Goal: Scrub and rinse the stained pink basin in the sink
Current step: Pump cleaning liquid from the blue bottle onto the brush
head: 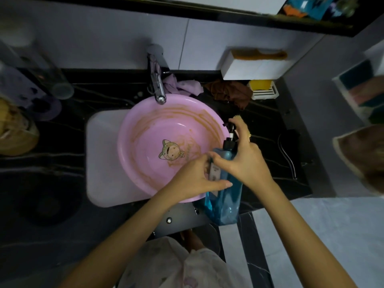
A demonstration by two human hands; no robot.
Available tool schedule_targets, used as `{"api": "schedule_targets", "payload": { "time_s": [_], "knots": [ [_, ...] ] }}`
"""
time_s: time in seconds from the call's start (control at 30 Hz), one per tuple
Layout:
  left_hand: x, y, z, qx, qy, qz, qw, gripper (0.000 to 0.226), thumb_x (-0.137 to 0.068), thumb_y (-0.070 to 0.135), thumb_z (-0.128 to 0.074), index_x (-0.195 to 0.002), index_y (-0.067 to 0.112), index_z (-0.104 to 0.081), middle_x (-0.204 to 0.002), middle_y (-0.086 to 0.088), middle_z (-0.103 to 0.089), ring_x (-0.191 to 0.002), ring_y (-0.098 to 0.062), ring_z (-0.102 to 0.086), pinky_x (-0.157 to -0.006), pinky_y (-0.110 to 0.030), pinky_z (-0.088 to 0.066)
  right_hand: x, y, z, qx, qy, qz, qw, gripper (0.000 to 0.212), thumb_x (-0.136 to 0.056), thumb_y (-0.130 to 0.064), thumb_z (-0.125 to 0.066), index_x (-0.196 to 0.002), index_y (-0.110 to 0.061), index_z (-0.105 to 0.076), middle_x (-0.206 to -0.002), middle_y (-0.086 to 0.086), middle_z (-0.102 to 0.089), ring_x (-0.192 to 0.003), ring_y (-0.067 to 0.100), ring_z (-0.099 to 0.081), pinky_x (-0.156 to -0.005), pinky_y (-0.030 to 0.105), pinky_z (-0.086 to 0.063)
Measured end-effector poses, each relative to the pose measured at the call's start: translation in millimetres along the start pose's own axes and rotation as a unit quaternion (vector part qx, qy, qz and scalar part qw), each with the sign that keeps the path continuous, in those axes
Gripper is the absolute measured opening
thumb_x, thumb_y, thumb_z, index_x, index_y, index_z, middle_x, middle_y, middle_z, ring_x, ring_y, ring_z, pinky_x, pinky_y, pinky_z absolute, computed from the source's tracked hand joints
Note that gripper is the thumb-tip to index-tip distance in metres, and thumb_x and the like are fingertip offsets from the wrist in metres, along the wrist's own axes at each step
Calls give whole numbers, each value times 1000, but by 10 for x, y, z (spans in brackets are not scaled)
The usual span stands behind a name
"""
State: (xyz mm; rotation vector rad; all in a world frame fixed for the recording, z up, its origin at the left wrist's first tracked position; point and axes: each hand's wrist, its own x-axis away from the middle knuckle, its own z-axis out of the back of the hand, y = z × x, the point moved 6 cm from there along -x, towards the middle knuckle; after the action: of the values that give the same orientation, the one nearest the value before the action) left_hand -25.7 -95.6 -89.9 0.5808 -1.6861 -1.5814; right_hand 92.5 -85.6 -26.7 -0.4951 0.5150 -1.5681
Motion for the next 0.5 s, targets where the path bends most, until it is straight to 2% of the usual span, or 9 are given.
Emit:
{"api": "schedule_targets", "payload": {
  "time_s": [0.07, 0.13, 0.27, 0.37, 0.43, 0.47, 0.5],
  "knots": [
    [7, -11, 41, -41, 25, -9, 999, 46, -71, 32, -81, -108, 23, -53, -97, 10, -66, -88, 4, -63, -75, -15, -52, 7, 10, -11, -58, -21, 5, 998, 85, -74, -31, -76, -138, -34, -20, -95, -14, -61, -74, 3, -65, -66, 13, -52],
    [1, -36, 57, -84, 42, -19, 995, 49, -68, 39, -80, -106, 20, -55, -98, 8, -67, -88, 0, -63, -80, -28, -55, 0, -1, -10, -97, -38, 27, 994, 87, -74, -24, -78, -138, -32, -21, -105, -8, -62, -87, 0, -64, -74, 8, -48],
    [-2, -83, 21, -75, 56, -8, 996, 61, -65, 53, -74, -112, 20, -54, -96, 7, -68, -87, -4, -65, -80, -36, -56, -92, 35, -17, -119, -52, 35, 991, 79, -74, -24, -75, -132, -39, -24, -121, 0, -54, -103, 11, -61, -87, 21, -50],
    [13, -68, -52, -74, 13, 4, 997, 61, -70, 53, -75, -119, 23, -53, -100, 8, -69, -89, -2, -65, -83, -34, -55, -77, 88, -16, -133, -30, 28, 990, 69, -75, -19, -70, -129, -35, -30, -118, 1, -54, -103, 11, -60, -86, 19, -48],
    [33, -77, -30, -115, -9, 12, 993, 63, -76, 58, -66, -127, 23, -51, -113, 8, -66, -101, -3, -61, -90, -29, -51, -42, 167, -9, -126, -26, 9, 992, 64, -73, -27, -66, -127, -35, -32, -125, -5, -51, -105, 2, -58, -88, 16, -46],
    [38, -90, 58, -154, 13, 8, 988, 66, -79, 62, -60, -130, 21, -51, -121, 6, -63, -107, -6, -59, -93, -28, -48, -21, 221, -17, -120, -37, -12, 992, 62, -71, -31, -64, -125, -37, -33, -126, -7, -52, -101, 0, -60, -86, 17, -47],
    [39, -105, 195, -194, 58, -5, 979, 65, -81, 60, -57, -130, 17, -52, -125, 2, -61, -110, -12, -58, -94, -28, -45, 3, 289, -33, -114, -54, -36, 991, 62, -70, -31, -64, -124, -37, -33, -121, -6, -57, -94, 5, -64, -83, 22, -52]
  ]
}}
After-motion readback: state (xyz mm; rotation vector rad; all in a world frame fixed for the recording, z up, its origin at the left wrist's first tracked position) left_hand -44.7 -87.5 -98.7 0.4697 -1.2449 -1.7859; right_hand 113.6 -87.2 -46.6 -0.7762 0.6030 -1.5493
